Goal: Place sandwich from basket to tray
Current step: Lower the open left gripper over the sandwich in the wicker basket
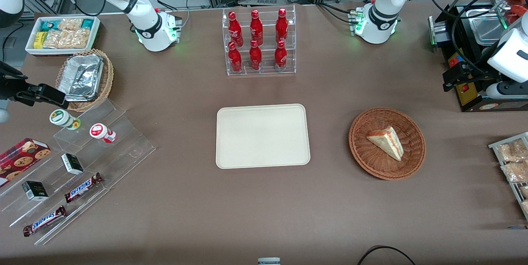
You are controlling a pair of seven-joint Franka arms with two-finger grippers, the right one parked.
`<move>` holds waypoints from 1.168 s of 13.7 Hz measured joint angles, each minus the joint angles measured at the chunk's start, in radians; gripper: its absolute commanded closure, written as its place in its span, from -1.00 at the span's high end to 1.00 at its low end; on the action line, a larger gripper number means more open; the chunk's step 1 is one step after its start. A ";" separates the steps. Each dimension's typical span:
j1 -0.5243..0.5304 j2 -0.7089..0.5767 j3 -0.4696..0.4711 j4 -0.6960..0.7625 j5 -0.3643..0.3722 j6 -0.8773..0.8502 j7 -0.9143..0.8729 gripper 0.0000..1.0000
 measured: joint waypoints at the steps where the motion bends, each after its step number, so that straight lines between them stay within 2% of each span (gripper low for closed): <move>1: 0.000 0.000 0.000 0.001 0.000 0.000 0.000 1.00; 7: 0.000 0.040 0.000 -0.017 0.000 0.027 -0.001 1.00; 12: -0.002 0.084 0.000 -0.189 0.000 0.284 -0.072 1.00; 16: -0.007 0.086 -0.002 -0.360 -0.001 0.513 -0.217 1.00</move>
